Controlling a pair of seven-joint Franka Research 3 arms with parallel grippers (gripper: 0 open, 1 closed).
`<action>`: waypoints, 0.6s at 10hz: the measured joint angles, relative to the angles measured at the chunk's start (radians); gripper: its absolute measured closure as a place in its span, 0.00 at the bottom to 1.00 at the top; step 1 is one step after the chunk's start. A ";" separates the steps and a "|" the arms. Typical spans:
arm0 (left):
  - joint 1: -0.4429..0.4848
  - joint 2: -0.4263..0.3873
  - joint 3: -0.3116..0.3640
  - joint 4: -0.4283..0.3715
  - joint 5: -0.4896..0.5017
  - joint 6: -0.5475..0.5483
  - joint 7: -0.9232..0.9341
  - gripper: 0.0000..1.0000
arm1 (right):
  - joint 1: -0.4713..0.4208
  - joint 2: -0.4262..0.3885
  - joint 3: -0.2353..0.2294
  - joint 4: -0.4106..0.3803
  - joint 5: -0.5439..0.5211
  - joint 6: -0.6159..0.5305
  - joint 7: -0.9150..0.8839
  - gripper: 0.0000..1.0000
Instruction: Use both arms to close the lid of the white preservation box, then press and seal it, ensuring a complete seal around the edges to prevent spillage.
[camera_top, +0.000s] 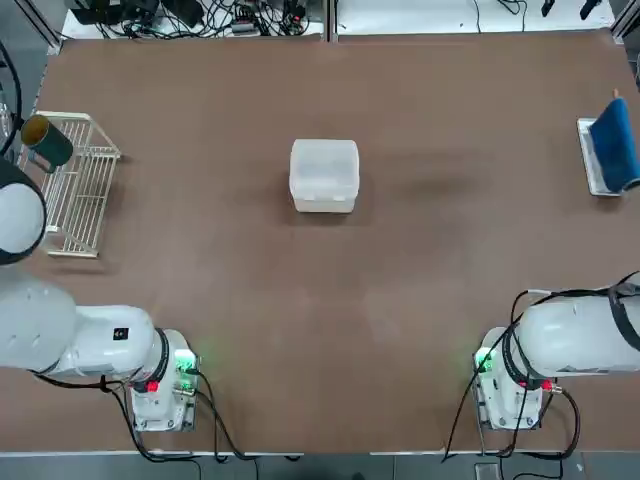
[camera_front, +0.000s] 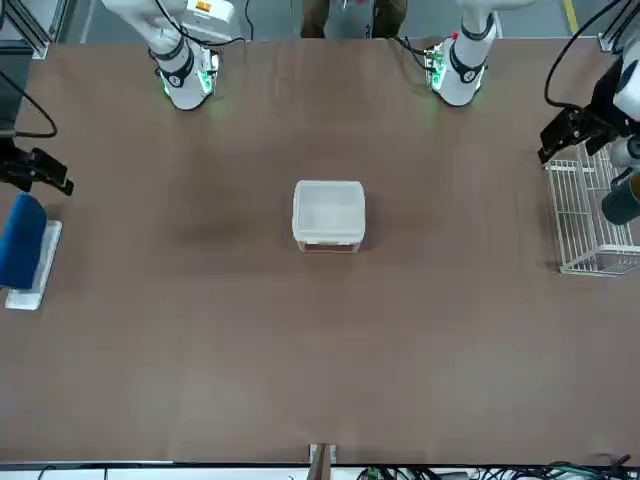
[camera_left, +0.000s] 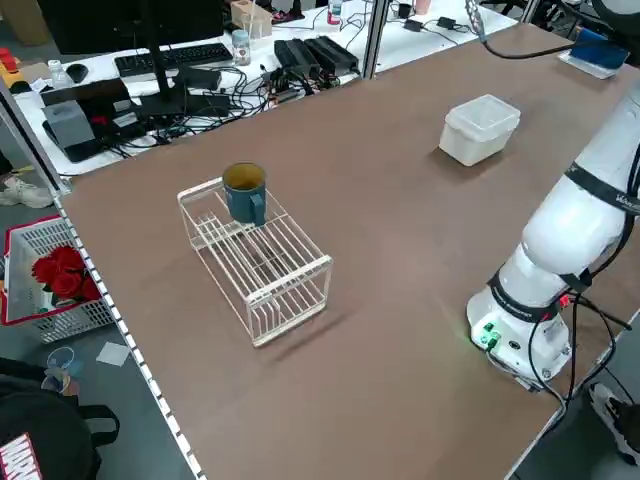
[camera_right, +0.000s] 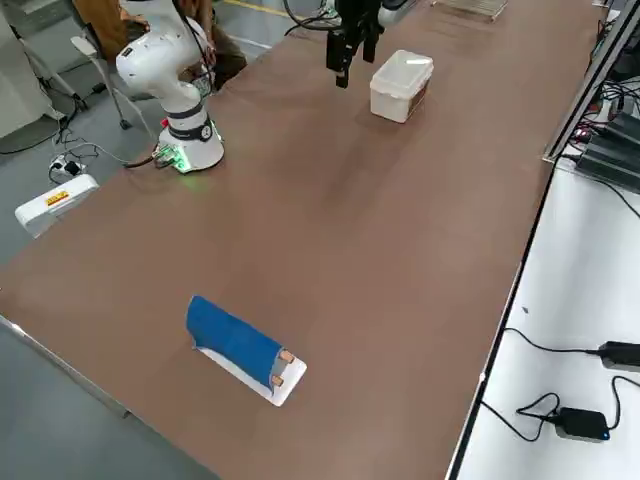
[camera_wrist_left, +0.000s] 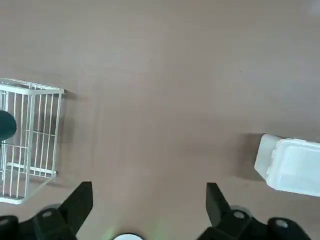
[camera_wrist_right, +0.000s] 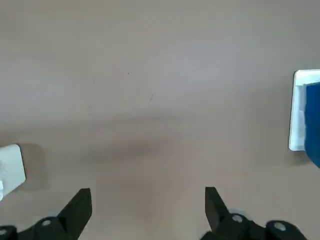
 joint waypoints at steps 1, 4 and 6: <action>-0.005 0.003 0.000 -0.002 0.000 0.002 0.001 0.00 | 0.001 0.000 0.002 0.000 0.000 0.000 -0.002 0.00; -0.007 0.013 0.000 -0.003 0.000 0.014 0.010 0.00 | 0.001 -0.005 0.004 0.000 -0.002 0.002 -0.010 0.00; -0.007 0.020 0.000 -0.003 -0.001 0.035 0.011 0.00 | 0.001 -0.009 0.006 0.004 -0.002 0.007 -0.012 0.00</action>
